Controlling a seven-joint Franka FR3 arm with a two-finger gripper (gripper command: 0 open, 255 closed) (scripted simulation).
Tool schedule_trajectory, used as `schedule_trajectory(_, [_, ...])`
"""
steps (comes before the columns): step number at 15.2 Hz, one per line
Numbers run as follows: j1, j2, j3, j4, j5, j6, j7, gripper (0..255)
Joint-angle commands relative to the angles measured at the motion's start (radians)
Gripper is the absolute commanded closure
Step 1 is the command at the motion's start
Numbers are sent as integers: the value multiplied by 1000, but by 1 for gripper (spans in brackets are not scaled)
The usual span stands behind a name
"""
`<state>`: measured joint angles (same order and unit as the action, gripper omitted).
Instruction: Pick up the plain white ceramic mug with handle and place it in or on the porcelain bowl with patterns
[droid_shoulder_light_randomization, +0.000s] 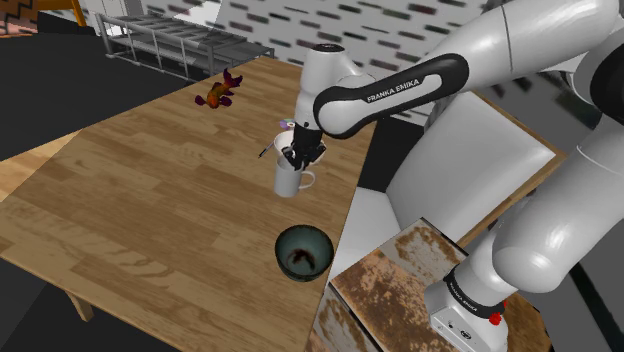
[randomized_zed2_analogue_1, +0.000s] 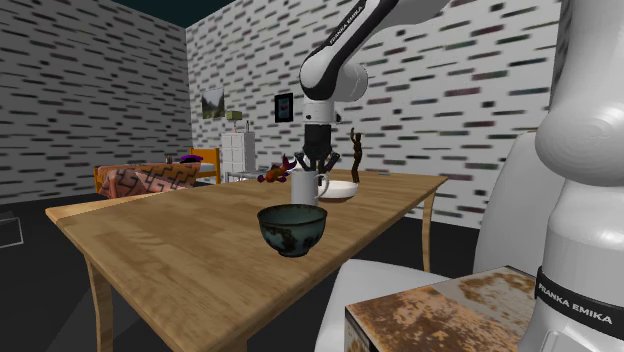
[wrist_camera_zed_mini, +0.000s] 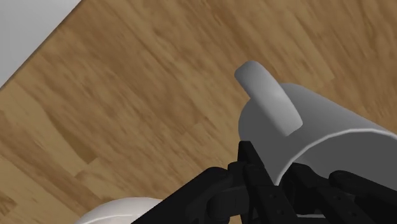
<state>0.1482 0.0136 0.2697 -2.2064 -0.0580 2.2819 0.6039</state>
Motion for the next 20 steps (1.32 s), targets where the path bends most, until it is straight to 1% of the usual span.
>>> schedule_trajectory(1, [0,-13,0,13,6,-26,-4,255])
schedule_trajectory(20, [-1,-103,-5,177,40,-276,-35,255])
